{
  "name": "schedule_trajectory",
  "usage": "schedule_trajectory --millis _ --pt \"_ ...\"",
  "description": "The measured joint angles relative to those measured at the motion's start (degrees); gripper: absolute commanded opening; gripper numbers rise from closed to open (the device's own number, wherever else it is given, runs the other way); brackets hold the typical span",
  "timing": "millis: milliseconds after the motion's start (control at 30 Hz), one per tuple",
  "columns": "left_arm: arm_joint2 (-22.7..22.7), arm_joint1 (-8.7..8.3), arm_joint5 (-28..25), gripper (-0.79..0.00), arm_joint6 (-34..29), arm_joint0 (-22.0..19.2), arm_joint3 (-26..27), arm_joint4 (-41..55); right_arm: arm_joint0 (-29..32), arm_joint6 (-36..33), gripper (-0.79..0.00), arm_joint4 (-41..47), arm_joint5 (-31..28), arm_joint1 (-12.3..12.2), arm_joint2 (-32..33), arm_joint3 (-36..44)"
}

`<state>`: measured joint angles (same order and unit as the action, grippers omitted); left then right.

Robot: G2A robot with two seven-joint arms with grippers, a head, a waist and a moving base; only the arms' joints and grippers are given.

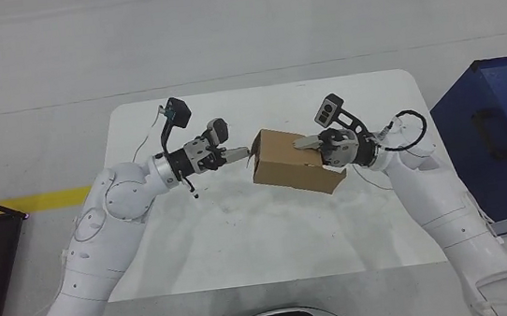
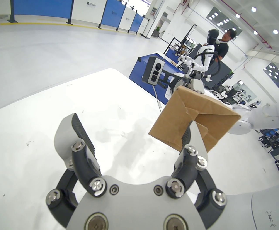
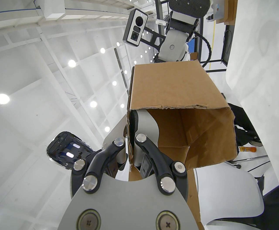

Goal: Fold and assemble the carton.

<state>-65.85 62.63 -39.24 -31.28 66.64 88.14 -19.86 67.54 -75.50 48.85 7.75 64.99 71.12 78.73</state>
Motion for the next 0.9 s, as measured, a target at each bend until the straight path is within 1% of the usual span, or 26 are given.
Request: schedule_trajectory --millis 67,133,200,300,367,500,567,633,700,800,900 --pt "0.0 0.0 0.06 0.0 0.1 0.06 0.02 0.02 0.03 0.04 -0.785 0.04 0.03 0.0 -0.01 0.02" --pt "-0.62 -0.1 -0.2 0.0 0.92 0.69 -0.29 0.5 0.03 0.36 -0.785 1.62 2.04 0.02 -0.03 -0.19" --pt "-1.92 -0.41 -2.27 0.0 1.09 1.47 -1.0 2.19 -0.95 -1.5 -0.785 4.7 6.46 0.03 -0.07 -1.68" --pt "-2.57 -0.67 -4.68 0.0 -0.28 1.83 -1.8 6.58 -3.46 -5.6 -0.785 8.9 13.52 0.18 -1.15 -5.22" --pt "-2.67 -0.8 -5.11 0.0 -1.99 1.26 -2.66 10.03 -4.98 -6.03 -0.785 11.16 15.86 0.33 -3.1 -6.9" --pt "-2.83 -1.27 -6.73 0.0 -8.16 -0.39 -4.52 18.45 -8.43 -4.14 -0.785 17.1 16.85 -0.2 -9.89 -9.56" --pt "-2.74 -1.45 -7.09 0.0 -10.45 -0.74 -4.18 20.42 -10.0 -3.17 -0.785 20.28 17.85 -0.7 -12.85 -10.61" --pt "-2.32 -1.59 -7.0 0.0 -12.4 -0.91 -3.02 20.83 -11.69 -2.44 -0.785 25.36 18.61 -1.28 -16.88 -10.65" --pt "-1.85 -1.64 -6.52 0.0 -13.07 -0.92 -1.66 19.87 -13.52 -2.1 -0.785 30.19 18.96 -2.15 -20.96 -10.86" --pt "-1.56 -1.66 -5.96 0.0 -12.46 -0.66 -0.12 18.93 -16.09 -2.24 -0.785 35.55 18.82 -3.6 -26.12 -11.5" --pt "-2.13 -1.81 -6.09 0.0 -11.84 -0.25 0.55 19.75 -18.25 -3.44 -0.785 38.13 17.58 -4.98 -29.2 -13.07"
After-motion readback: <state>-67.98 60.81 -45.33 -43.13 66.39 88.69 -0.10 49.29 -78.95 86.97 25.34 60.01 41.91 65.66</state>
